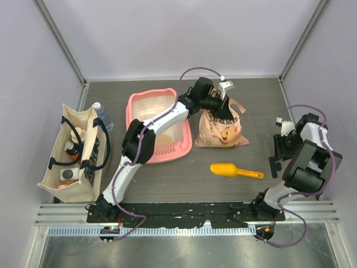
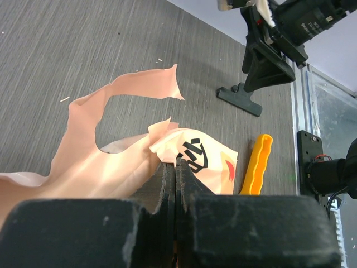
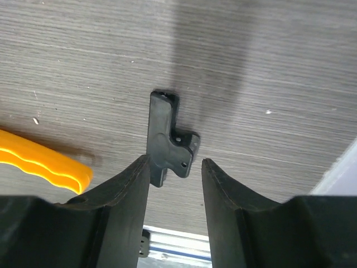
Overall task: Fill the litter box with clean litter
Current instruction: Pick up the clamp at the center of the board.
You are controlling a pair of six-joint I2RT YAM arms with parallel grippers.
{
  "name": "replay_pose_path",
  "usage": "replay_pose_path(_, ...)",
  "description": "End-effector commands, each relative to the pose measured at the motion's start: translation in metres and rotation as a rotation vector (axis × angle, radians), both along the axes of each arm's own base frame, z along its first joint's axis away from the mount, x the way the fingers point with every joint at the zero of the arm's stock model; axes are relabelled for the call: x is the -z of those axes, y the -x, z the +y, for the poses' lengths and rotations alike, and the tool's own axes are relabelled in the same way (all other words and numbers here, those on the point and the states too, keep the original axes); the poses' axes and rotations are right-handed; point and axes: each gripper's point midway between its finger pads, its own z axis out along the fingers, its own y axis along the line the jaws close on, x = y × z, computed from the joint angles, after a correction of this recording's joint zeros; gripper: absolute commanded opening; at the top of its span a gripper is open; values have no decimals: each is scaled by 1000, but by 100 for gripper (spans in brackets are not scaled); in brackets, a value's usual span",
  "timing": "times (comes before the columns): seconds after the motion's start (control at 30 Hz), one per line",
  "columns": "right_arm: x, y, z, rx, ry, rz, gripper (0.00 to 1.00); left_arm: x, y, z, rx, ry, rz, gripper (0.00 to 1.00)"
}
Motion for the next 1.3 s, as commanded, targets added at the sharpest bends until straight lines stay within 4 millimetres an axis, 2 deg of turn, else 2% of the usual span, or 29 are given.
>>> replay_pose_path(0.0,1,8,8,64,-98,51,47,-16,-2,19,-21,-39,9,0)
replay_pose_path(0.23,14,15,2,83,-116,90,40,-14,-1,19,-19,-43,17,0)
replay_pose_path(0.37,20,19,3,111,-151,129,30,-17,-2,18,-22,-36,15,0)
replay_pose_path(0.63,32,28,3,202,-239,186,32,-17,1,17,-9,-26,30,0)
replay_pose_path(0.73,35,26,5,205,-286,192,22,-19,2,16,-11,-23,31,0)
replay_pose_path(0.8,32,25,6,191,-311,180,8,-19,2,16,-11,-23,31,0)
replay_pose_path(0.83,25,23,8,186,-329,175,2,-19,3,17,-11,-23,32,0)
replay_pose_path(0.9,11,14,12,173,-368,122,1,-20,4,16,-7,-20,36,0)
replay_pose_path(0.93,-8,8,12,130,-368,73,1,-20,6,16,-2,-18,39,0)
replay_pose_path(1.0,-36,-8,24,56,-439,-38,2,-23,9,15,16,-8,48,0)
replay_pose_path(1.03,-61,-14,25,-35,-431,-110,1,-22,10,15,20,-8,55,0)
replay_pose_path(1.1,-93,-28,32,-138,-455,-242,2,-22,12,15,32,-2,71,0)
replay_pose_path(1.13,-104,-20,43,-240,-483,-269,2,-22,13,14,36,2,74,0)
replay_pose_path(1.2,-124,-27,51,-276,-496,-362,1,-26,14,13,37,13,95,0)
replay_pose_path(1.27,-135,-31,57,-310,-492,-428,1,-29,14,10,42,33,96,0)
